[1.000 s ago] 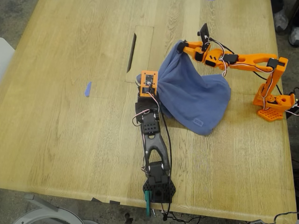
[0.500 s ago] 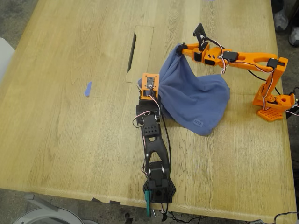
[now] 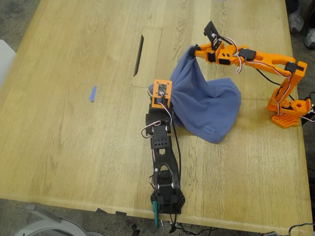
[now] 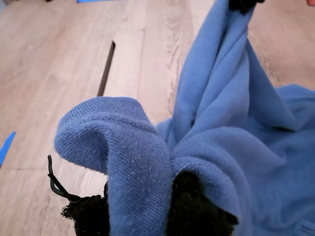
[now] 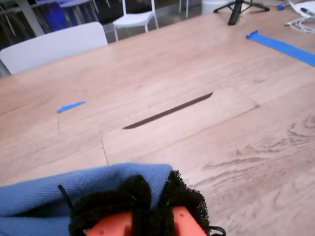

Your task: Fold a T-shirt

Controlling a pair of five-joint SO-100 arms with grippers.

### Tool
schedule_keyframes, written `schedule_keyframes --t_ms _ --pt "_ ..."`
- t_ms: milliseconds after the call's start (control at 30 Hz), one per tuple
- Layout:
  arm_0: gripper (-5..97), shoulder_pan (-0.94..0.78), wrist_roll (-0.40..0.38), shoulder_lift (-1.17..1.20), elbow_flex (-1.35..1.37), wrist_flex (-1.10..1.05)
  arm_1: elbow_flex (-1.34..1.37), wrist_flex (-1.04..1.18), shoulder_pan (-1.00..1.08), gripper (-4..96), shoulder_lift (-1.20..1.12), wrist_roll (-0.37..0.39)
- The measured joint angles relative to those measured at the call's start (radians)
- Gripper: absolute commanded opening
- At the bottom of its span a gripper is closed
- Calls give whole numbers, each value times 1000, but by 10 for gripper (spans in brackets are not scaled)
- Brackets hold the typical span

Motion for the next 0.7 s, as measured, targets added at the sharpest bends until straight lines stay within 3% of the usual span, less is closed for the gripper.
schedule_keyframes --t_ms 433,700 --pt "-1 98 0 130 -54 304 -97 495 -2 4 147 -6" --pt "-1 146 0 143 -87 397 -107 653 -2 2 224 -8"
